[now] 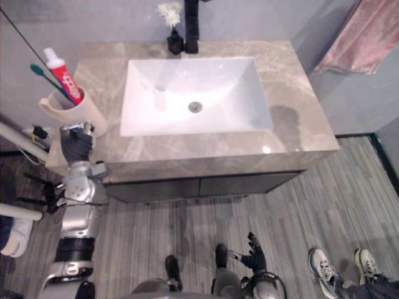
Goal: Organize washtable
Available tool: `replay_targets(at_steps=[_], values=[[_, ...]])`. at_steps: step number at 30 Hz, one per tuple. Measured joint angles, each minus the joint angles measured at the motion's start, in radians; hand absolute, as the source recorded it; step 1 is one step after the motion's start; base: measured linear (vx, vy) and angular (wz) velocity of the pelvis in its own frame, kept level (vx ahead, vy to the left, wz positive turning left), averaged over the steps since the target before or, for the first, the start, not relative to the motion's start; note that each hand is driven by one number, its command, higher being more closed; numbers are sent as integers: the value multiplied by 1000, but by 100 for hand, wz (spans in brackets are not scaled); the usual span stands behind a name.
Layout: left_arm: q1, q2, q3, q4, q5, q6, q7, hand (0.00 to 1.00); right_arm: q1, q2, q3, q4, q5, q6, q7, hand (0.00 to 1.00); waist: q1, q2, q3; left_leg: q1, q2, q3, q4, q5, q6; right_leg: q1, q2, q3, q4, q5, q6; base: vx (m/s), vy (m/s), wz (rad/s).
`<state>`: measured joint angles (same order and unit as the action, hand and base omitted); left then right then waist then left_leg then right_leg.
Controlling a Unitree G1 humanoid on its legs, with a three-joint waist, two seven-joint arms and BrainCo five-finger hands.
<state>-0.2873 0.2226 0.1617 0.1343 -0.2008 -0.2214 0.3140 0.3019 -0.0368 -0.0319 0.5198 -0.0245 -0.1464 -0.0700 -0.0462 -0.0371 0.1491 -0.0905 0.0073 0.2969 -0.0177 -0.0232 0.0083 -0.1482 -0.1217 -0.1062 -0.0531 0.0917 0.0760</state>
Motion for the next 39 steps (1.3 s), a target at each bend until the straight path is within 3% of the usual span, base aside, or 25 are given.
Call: replay_targets(at_steps=[15, 39], values=[[-169, 133, 6, 106, 0, 1, 37, 100, -20, -2, 1, -34, -8, -1, -23, 0, -26, 6, 68, -87, 11, 2, 60, -5, 2, -70, 3, 11, 17, 18, -11, -24, -7, -1], [-115, 137, 45, 108, 18, 1, 37, 100, -20, -3, 1, -34, -18, -4, -23, 0, -22, 17, 75, -86, 10, -23, 69, -7, 5, -51, 1, -7, 14, 18, -11, -2, 3, 2]])
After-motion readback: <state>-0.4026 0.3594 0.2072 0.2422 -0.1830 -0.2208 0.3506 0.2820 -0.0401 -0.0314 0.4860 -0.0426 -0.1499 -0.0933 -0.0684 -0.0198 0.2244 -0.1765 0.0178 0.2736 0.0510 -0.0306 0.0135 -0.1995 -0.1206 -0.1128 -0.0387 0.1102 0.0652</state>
